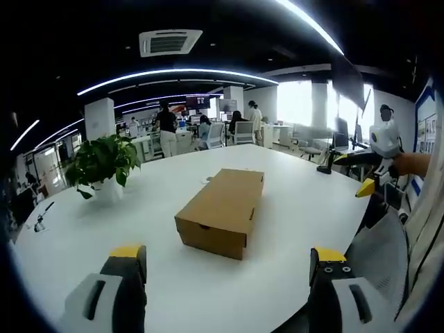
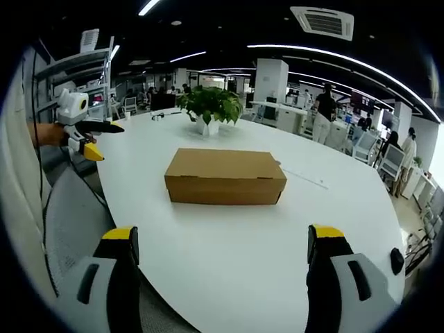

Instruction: Operate the shoe box by opening the lid, removing the specified soft item, and placing it in the target area until the item is outside and the box remains undamaged.

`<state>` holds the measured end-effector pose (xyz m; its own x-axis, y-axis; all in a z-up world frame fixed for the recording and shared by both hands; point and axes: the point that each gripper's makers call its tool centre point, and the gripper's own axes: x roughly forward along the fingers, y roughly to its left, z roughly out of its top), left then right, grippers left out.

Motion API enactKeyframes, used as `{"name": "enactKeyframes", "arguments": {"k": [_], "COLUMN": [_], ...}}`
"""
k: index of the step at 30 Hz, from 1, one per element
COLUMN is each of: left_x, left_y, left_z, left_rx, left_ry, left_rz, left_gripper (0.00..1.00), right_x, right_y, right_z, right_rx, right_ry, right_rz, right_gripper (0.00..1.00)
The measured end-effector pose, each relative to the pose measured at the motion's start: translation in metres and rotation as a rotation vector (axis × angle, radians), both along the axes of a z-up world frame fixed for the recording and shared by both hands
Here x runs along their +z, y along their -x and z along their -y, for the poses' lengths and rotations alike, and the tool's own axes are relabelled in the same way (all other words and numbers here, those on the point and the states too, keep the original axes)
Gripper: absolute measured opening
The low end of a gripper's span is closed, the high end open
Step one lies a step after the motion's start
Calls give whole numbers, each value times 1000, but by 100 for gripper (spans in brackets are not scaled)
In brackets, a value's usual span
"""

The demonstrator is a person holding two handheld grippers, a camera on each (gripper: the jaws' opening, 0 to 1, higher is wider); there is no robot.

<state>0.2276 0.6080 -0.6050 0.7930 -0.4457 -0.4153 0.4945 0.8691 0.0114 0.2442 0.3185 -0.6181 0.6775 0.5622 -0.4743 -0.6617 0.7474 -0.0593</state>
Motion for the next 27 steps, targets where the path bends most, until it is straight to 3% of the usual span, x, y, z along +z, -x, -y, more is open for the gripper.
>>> {"name": "enactKeyframes", "arguments": {"k": [27], "left_x": [-3], "left_y": [1], "left_z": [2], "left_rx": [4], "left_ry": [-5], "left_rz": [-9], "left_gripper": [100], "right_x": [4], "right_y": [1], "right_z": [-2], "right_rx": [19], "right_ry": [-10], "right_rz": [-10], "right_gripper": [96]}}
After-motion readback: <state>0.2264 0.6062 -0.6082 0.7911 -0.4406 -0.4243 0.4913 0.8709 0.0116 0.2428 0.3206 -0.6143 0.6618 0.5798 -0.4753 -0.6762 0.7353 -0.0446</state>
